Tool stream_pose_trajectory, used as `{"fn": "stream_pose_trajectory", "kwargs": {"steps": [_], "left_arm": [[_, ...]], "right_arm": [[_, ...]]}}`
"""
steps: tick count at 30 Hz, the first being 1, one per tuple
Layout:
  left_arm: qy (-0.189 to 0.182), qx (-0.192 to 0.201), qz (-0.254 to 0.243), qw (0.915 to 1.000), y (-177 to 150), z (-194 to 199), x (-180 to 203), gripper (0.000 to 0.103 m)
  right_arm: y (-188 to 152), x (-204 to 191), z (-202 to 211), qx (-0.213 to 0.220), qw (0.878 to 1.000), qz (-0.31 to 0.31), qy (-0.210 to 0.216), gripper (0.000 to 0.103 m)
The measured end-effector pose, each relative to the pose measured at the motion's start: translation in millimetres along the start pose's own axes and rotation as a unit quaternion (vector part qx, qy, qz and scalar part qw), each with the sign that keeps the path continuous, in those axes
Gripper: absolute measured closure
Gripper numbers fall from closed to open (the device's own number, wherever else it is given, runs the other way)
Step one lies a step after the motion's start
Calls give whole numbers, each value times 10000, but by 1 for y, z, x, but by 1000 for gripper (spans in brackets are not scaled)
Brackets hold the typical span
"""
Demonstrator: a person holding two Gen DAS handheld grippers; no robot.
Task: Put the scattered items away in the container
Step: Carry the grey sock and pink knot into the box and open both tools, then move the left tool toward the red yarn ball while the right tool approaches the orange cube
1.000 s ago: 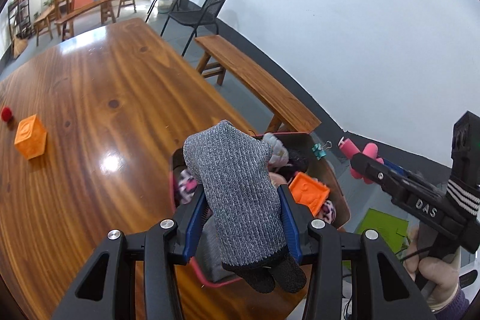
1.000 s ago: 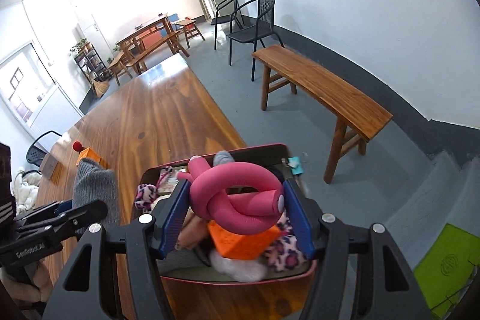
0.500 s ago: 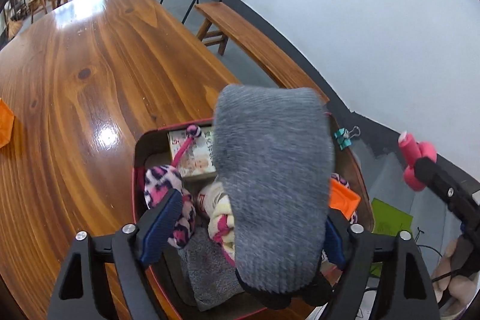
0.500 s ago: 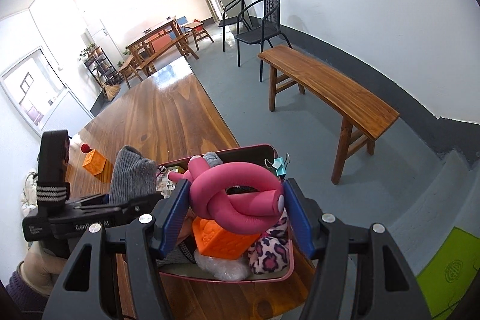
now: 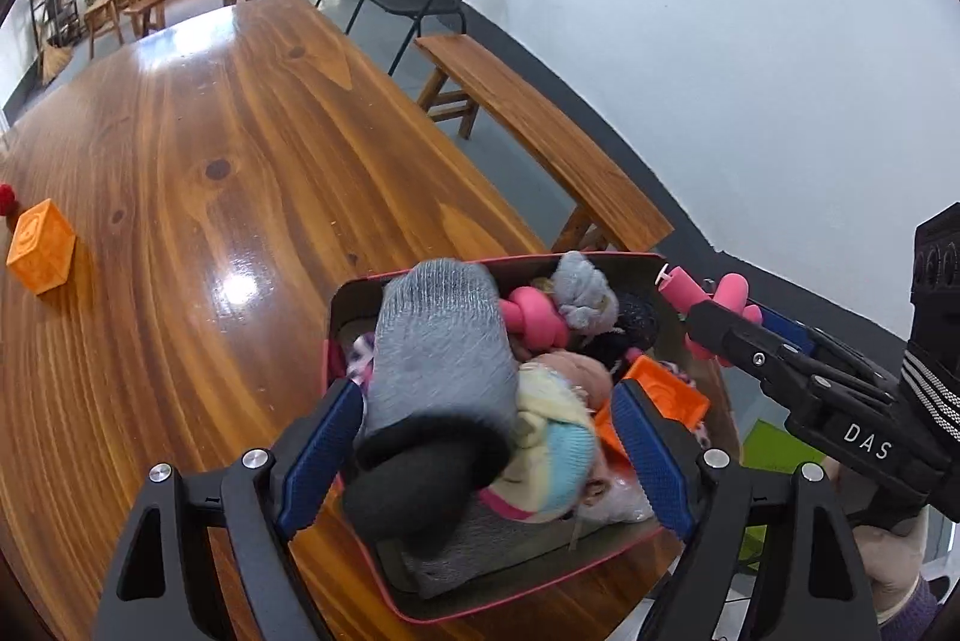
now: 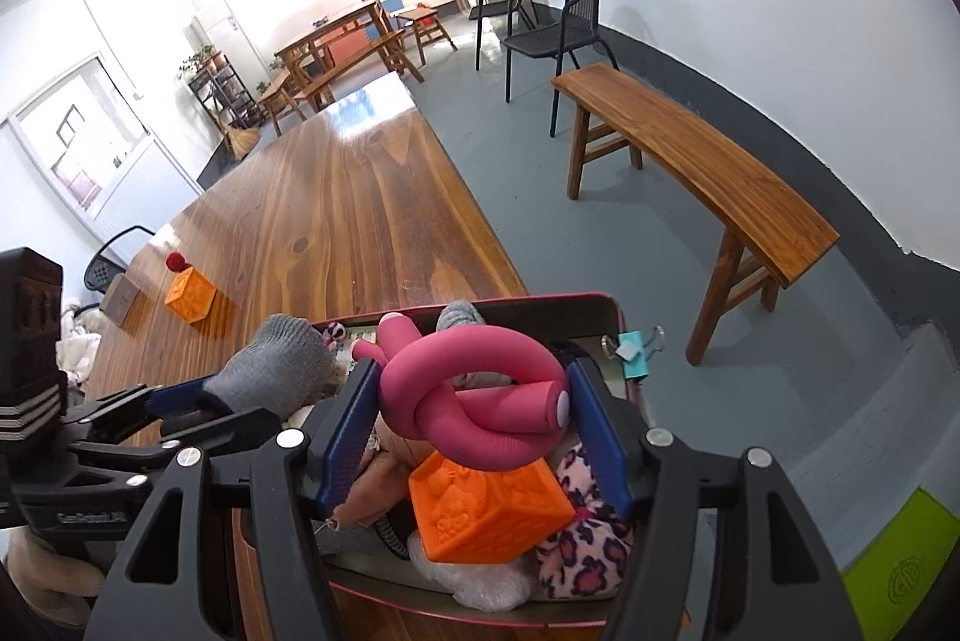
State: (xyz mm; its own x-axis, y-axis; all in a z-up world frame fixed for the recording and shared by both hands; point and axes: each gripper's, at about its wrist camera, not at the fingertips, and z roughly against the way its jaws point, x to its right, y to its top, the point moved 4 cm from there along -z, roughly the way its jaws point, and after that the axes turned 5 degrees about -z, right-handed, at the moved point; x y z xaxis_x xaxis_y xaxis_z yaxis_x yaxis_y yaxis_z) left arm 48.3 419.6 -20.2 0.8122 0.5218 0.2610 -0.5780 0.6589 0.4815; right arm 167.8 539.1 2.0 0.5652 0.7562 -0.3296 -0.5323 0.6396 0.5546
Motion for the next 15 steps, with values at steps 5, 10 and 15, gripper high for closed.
{"fn": "stream_pose_trajectory", "kwargs": {"steps": [5,10,15], "left_arm": [[28,-11,160,9999,-4,3,-13,17],[38,69,270,9996,-3,14,-19,17],[110,210,447,9987,-4,23,-32,17]], "right_arm": [[-7,-1,-13,-203,9998,-1,-49,35],[-5,7,-9,-164,9996,-165,-133,30],[-2,12,-1,-98,9995,-250,-174,28]]}}
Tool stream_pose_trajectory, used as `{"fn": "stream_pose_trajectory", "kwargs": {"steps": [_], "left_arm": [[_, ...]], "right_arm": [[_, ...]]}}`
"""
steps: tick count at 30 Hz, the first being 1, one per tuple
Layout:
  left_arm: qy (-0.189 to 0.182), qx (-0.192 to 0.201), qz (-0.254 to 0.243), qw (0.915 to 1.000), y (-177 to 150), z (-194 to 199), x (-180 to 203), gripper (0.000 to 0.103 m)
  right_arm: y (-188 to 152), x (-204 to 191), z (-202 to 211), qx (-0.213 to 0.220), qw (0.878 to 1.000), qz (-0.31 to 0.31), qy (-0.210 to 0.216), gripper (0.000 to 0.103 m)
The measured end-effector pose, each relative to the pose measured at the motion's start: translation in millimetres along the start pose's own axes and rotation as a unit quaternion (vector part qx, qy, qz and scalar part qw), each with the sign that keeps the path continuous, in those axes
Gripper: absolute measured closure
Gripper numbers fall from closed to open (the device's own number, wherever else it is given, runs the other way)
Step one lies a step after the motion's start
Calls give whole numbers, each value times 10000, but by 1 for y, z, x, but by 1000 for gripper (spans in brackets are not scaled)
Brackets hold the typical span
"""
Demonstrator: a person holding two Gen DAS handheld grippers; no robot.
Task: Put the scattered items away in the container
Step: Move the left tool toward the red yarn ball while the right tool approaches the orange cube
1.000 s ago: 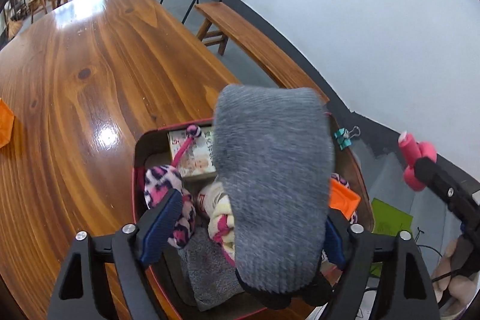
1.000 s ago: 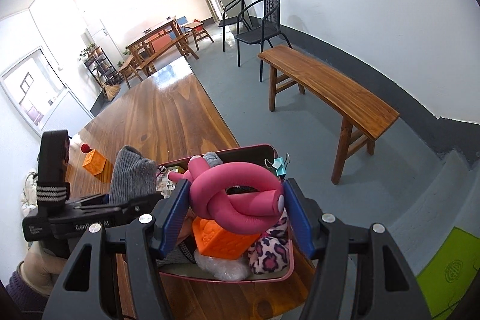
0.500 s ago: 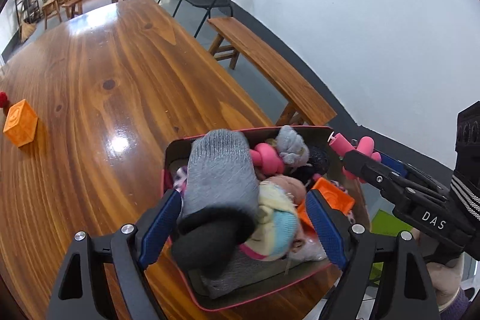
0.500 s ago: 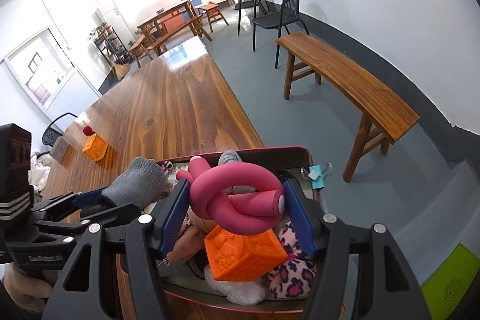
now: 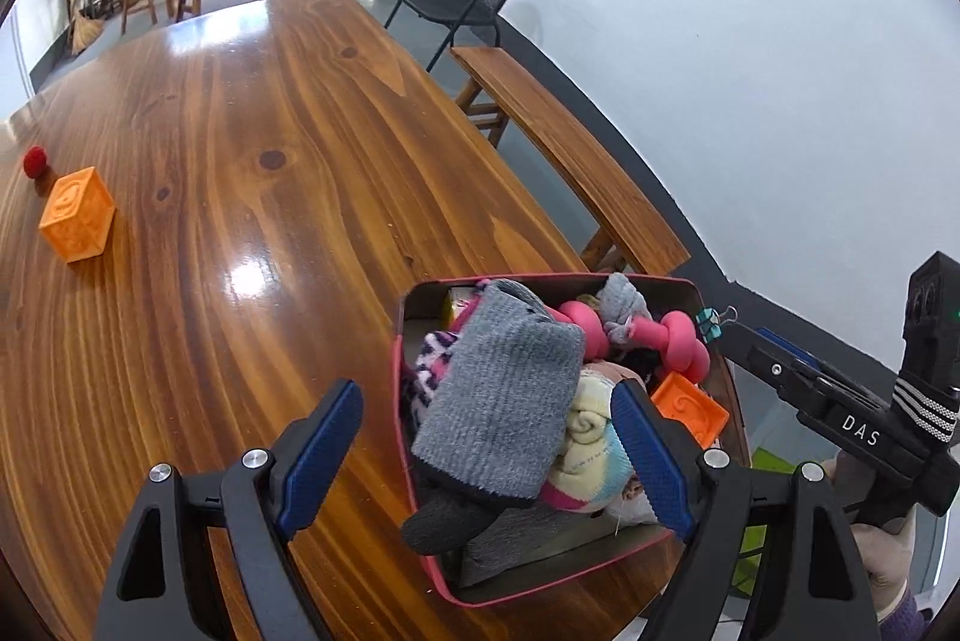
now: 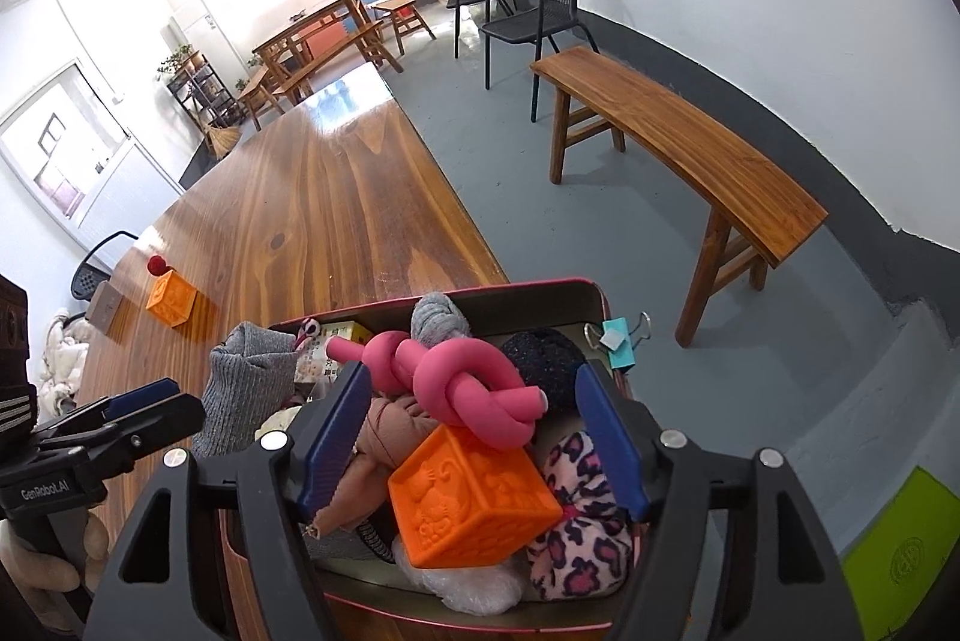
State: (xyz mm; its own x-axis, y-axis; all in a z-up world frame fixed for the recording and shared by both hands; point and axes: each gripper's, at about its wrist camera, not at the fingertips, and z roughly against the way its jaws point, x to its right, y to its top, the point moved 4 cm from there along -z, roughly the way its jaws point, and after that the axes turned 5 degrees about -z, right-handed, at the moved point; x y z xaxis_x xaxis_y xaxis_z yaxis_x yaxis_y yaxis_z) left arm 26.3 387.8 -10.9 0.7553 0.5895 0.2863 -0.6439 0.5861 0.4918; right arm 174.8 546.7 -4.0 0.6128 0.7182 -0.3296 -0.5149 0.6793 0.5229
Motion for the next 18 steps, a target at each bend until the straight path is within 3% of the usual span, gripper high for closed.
{"fn": "stream_pose_trajectory", "kwargs": {"steps": [1,2,3,10,18], "left_arm": [[28,49,36,10000,-1,4,-3,16],[103,115,79,9998,-1,8,-8,3],[204,181,121,9996,0,12,-12,0],[790,532,587,9937,-7,44,-62,0],[1484,735,1311,9774,-36,101,-160,0]], "right_arm": [[0,0,1,3,10000,-6,13,28],[0,-2,2,11,10000,-3,27,28],[1,-4,3,18,10000,2,42,28],[6,-38,6,65,9990,229,384,28],[1,-121,-5,-45,9923,757,981,27]]}}
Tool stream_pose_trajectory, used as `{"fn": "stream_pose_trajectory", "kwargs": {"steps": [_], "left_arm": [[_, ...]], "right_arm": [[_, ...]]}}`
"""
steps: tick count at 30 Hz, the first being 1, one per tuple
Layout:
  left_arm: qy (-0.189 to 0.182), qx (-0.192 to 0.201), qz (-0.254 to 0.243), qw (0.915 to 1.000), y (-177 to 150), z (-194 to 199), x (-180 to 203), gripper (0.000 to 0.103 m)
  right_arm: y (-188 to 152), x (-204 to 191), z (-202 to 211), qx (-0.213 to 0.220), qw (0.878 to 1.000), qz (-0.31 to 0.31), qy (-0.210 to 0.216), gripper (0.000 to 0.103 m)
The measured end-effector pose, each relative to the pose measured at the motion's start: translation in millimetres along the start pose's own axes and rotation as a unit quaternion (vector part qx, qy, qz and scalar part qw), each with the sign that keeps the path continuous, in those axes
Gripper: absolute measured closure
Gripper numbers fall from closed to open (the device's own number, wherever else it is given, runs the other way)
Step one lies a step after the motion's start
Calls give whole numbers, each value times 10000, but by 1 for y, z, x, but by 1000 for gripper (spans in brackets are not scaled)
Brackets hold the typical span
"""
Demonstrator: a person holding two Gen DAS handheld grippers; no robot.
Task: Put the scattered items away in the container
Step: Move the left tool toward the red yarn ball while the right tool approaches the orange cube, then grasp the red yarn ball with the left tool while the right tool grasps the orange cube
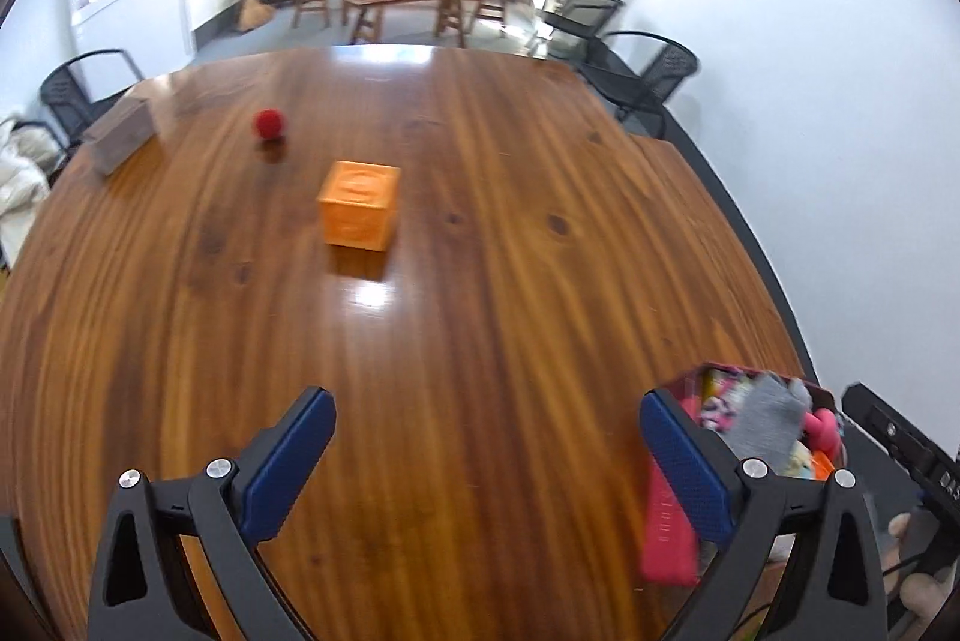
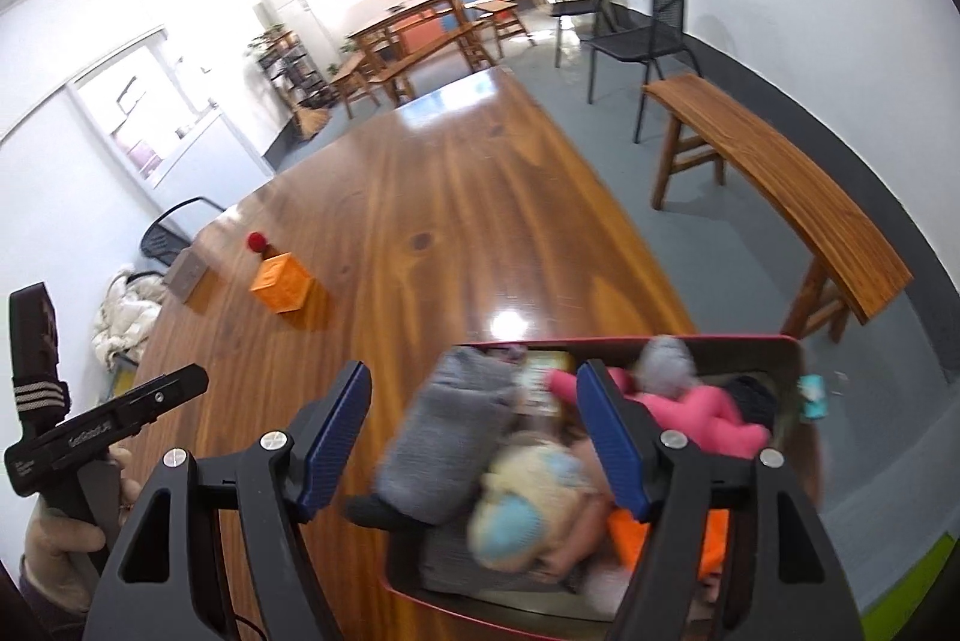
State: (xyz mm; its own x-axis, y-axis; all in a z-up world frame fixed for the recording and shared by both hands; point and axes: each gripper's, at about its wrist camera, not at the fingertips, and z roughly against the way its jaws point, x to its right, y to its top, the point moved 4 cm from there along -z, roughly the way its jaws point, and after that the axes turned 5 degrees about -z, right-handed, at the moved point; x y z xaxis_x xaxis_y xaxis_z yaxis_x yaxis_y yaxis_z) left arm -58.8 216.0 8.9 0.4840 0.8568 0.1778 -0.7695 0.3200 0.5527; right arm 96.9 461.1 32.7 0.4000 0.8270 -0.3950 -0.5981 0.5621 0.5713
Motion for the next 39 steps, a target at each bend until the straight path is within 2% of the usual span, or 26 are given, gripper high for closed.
{"fn": "stream_pose_trajectory", "kwargs": {"steps": [4,9,12,18,26,32,39], "left_arm": [[217,66,273,9994,17,6,-65,0],[419,213,369,9982,48,-5,-123,0],[546,151,341,9978,70,-23,-158,0],[484,65,271,9984,125,-79,-220,0],[477,-86,378,9981,191,-165,-252,0],[458,-205,267,9984,216,-213,-257,0],[645,-425,376,9963,226,-249,-270,1]], "right_arm": [[-4,-46,-21,-114,9995,228,161,25],[-12,-93,-55,-358,9985,376,182,25],[-15,-117,-78,-530,9976,423,142,25],[-25,-155,-116,-804,9956,484,19,25],[-35,-159,-138,-1001,9941,199,-378,25],[-31,-143,-149,-1058,9919,-104,-689,25],[-28,-150,-170,-1129,9908,-39,-739,25]]}}
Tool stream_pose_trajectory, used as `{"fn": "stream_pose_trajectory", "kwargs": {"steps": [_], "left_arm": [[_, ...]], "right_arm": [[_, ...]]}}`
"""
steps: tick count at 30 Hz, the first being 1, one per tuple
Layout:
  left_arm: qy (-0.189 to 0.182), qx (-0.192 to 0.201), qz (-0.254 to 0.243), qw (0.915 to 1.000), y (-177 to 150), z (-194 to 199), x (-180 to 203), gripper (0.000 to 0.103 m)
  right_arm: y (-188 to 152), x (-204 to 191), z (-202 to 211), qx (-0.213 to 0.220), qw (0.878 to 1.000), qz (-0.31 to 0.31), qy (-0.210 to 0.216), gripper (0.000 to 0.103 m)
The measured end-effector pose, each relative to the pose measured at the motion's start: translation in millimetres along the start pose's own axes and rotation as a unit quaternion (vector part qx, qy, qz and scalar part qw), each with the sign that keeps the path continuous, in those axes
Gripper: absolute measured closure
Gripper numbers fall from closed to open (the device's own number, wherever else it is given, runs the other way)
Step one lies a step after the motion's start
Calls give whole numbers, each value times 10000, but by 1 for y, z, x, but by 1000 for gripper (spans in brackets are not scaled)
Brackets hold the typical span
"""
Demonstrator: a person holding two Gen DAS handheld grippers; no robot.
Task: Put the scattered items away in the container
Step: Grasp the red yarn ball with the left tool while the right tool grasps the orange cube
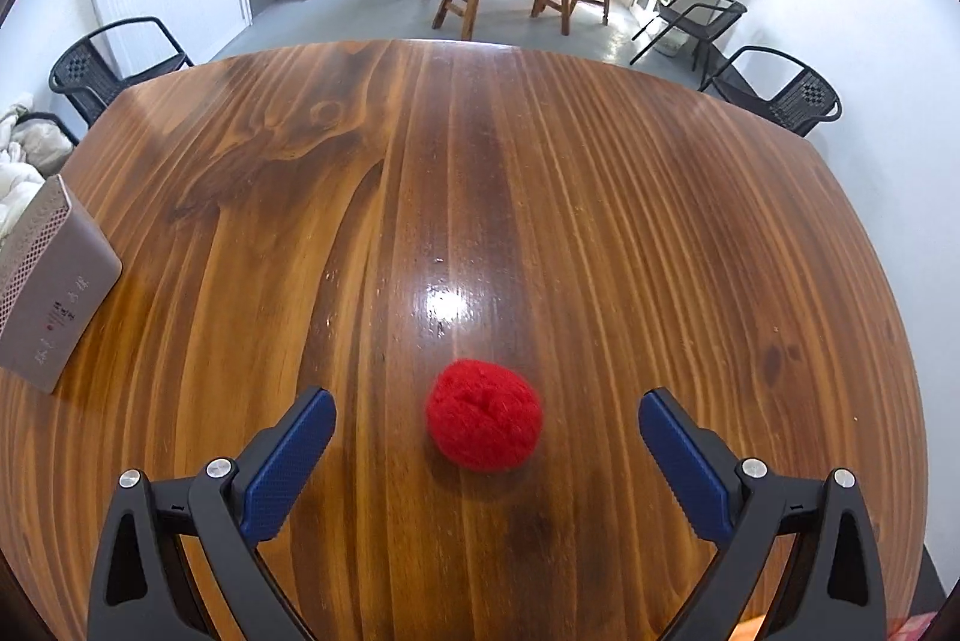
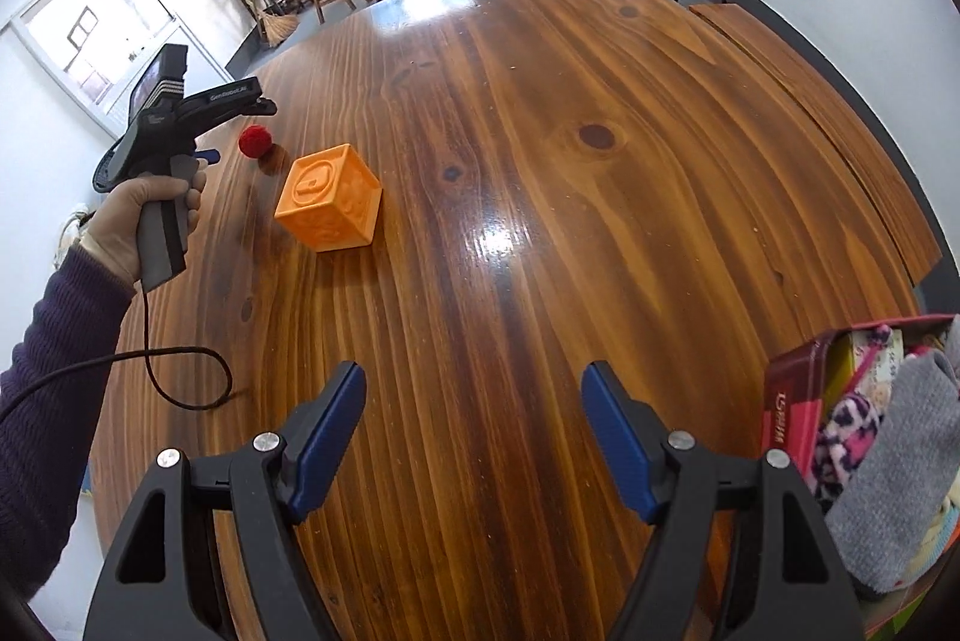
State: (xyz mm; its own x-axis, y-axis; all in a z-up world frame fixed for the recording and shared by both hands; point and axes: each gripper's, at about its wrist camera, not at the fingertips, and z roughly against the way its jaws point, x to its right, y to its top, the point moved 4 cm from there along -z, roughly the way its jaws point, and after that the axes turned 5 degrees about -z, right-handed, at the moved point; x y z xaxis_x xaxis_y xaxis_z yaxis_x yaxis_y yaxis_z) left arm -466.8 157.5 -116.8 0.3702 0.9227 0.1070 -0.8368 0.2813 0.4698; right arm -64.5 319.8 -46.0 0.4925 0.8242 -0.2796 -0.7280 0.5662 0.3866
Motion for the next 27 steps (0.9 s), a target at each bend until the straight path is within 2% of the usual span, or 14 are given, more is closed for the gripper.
{"fn": "stream_pose_trajectory", "kwargs": {"steps": [1,2,3,4,6,7,13,21,24,27], "left_arm": [[5,-9,-27,10000,0,-2,0,9],[-6,-60,-62,10000,0,-5,0,24],[-33,-133,-69,9999,0,-8,0,33],[-104,-235,-39,9997,-2,-13,-1,49],[-205,-190,-41,9996,-3,-14,-2,53],[-281,-229,-74,9993,-4,-15,-1,65],[-600,76,-272,9978,-11,10,4,65],[-684,462,-434,9956,-34,65,2,65],[-767,471,-330,9954,-42,74,-2,65],[-829,453,-271,9952,-57,87,-4,65]], "right_arm": [[1,-3,-2,-1,10000,56,-5,25],[2,-5,-4,0,9999,100,-10,25],[3,-9,-7,-8,9999,148,0,25],[4,-11,-9,-21,9998,174,18,25],[7,-18,-13,-42,9997,228,63,25],[8,-22,-15,-36,9996,272,81,25],[27,-47,-27,165,9982,565,150,25],[63,-89,-63,198,9960,766,411,25],[73,-104,-83,16,9959,814,395,24],[81,-116,-103,-6,9955,946,106,24]]}}
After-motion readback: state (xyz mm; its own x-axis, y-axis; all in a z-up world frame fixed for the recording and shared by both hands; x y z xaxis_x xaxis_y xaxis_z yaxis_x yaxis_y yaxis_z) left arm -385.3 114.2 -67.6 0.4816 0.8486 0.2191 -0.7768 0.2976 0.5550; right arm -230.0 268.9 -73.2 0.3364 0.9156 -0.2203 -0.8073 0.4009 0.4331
